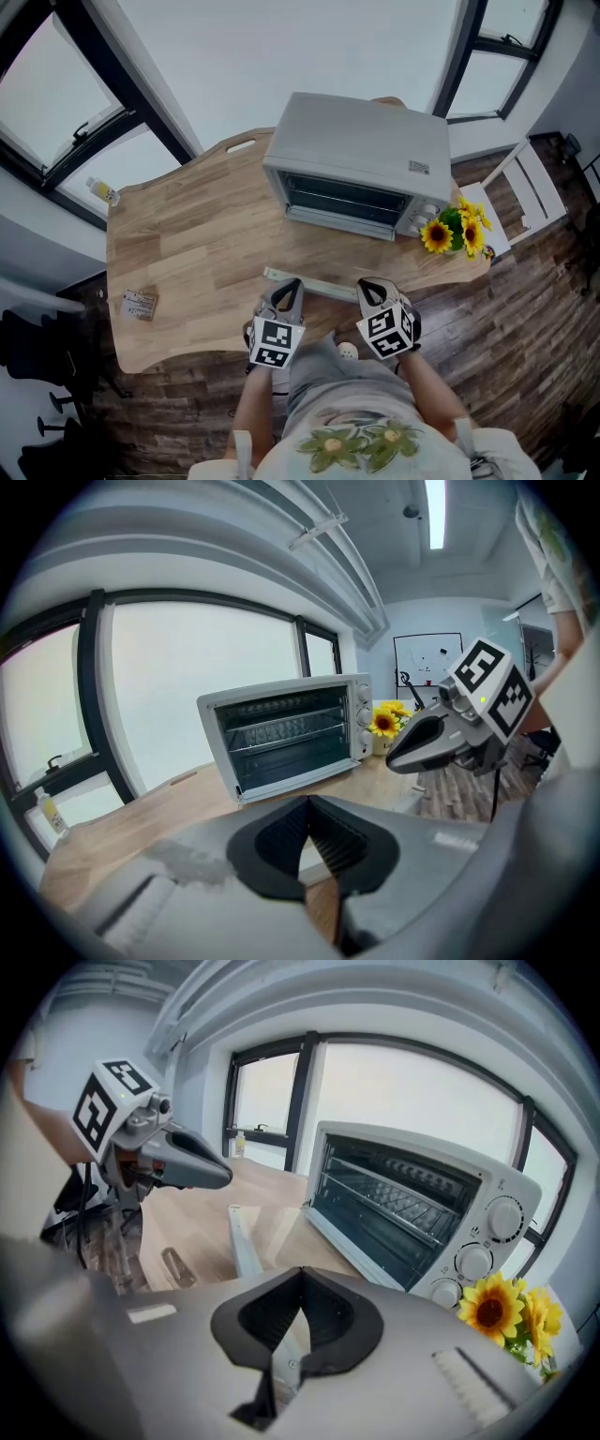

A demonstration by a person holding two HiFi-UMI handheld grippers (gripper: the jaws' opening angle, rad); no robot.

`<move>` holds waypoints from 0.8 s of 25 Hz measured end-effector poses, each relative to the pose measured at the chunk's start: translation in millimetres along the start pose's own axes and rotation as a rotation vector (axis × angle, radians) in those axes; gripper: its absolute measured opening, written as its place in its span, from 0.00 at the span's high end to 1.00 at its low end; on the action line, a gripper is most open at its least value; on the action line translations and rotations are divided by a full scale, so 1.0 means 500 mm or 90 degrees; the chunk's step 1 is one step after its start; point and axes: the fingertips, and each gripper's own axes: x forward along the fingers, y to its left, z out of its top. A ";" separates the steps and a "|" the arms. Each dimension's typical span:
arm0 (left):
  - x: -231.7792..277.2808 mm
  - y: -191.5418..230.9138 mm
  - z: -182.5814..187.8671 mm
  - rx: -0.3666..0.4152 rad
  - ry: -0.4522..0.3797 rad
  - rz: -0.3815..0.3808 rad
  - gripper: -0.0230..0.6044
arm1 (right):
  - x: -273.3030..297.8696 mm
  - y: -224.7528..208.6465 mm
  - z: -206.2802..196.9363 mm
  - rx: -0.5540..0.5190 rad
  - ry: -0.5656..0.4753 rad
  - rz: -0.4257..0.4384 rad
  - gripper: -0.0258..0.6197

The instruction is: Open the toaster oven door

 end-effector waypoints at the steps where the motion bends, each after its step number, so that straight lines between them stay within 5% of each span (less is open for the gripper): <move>1: -0.001 0.001 0.009 0.001 -0.008 0.001 0.96 | -0.008 -0.002 0.013 0.006 -0.015 -0.002 0.96; 8: -0.019 -0.007 0.085 -0.004 -0.062 0.001 0.96 | -0.062 0.003 0.086 0.058 -0.091 0.028 0.96; 20: -0.051 -0.027 0.140 -0.021 -0.114 0.001 0.96 | -0.128 0.012 0.164 0.034 -0.186 0.017 0.96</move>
